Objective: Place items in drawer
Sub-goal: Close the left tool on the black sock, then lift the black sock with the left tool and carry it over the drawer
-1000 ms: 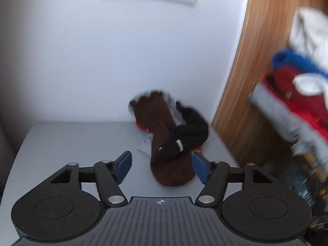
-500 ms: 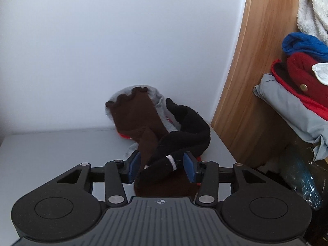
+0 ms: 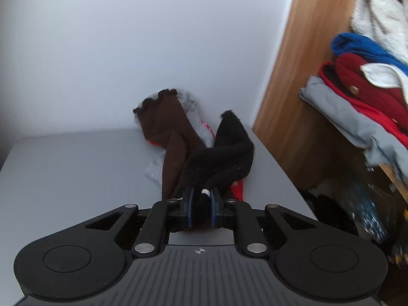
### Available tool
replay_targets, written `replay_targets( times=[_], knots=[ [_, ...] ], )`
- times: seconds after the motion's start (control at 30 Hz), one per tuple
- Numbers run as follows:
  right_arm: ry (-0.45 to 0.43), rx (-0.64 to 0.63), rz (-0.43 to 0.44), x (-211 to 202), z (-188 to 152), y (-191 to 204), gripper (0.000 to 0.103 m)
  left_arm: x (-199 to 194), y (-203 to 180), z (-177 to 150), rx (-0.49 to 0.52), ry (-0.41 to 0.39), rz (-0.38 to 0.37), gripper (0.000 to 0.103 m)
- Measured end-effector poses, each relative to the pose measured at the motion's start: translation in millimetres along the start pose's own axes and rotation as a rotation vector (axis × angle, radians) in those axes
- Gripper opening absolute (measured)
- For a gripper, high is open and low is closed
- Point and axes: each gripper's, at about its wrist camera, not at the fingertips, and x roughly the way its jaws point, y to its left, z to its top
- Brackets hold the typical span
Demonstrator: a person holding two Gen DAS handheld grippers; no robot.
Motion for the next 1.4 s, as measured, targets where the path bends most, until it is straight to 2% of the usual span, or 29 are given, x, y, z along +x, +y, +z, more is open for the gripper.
replay_targets(
  times=[0.2, 0.37, 0.47, 0.63, 0.83, 1.03, 1.27, 1.4],
  knots=[
    [-0.004, 0.021, 0.012, 0, -1, -1, 0.103, -50, 11, -44, -0.024, 0.064, -0.036, 0.014],
    [-0.015, 0.048, 0.044, 3, -3, -5, 0.103, -92, 22, -99, -0.095, 0.096, -0.072, 0.014],
    [-0.017, 0.061, 0.062, 4, -3, -8, 0.103, -115, 26, -129, -0.147, 0.083, -0.083, 0.013],
    [-0.029, 0.054, 0.049, 1, -4, -6, 0.103, -147, 21, -167, -0.15, 0.066, -0.126, 0.013],
    [-0.046, 0.057, 0.048, 0, -6, -5, 0.103, -157, 22, -200, -0.16, 0.088, -0.156, 0.013],
    [-0.051, 0.057, 0.046, -1, -7, -6, 0.103, -159, 21, -209, -0.16, 0.104, -0.206, 0.013],
    [-0.051, 0.057, 0.047, -1, -7, -6, 0.103, -140, 33, -225, -0.265, 0.241, -0.242, 0.013],
    [-0.05, 0.057, 0.047, -1, -7, -6, 0.102, -136, 28, -231, -0.242, 0.275, -0.246, 0.013]
  ],
)
